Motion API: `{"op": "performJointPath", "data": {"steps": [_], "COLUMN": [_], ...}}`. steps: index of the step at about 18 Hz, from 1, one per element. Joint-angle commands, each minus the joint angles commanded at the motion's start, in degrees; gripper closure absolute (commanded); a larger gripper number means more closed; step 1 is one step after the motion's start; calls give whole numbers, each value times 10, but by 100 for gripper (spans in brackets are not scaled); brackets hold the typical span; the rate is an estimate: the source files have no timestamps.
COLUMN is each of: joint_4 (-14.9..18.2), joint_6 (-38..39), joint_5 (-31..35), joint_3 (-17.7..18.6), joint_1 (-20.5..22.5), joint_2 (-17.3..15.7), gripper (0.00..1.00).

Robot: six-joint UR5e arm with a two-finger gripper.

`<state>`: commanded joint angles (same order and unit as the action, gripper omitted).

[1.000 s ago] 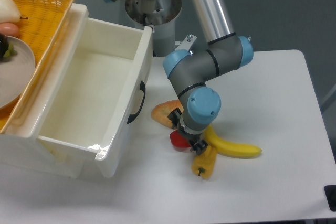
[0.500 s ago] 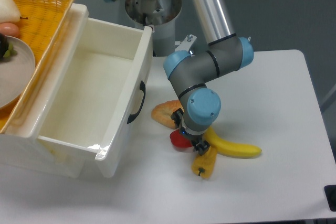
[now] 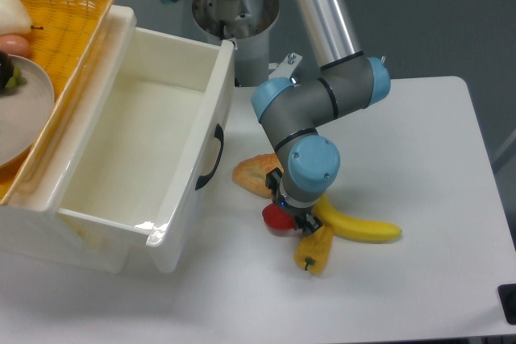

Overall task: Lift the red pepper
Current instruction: 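Close the gripper on the red pepper, then lift the grasped red pepper up off the table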

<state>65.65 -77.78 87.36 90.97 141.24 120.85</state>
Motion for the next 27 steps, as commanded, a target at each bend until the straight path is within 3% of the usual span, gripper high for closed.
{"op": "performJointPath", "data": {"steps": [13,14,17,27], "joint_4": [10,40,83,122], "joint_6": [0,-2,-23,-126], "joint_5": [4,3,7,19], "joint_3": [-15,-32,-54,-61], "joint_1": [2,4,4,24], "joint_2": [-4,-5,-9,-66], "gripper": [59,59,59,59]}}
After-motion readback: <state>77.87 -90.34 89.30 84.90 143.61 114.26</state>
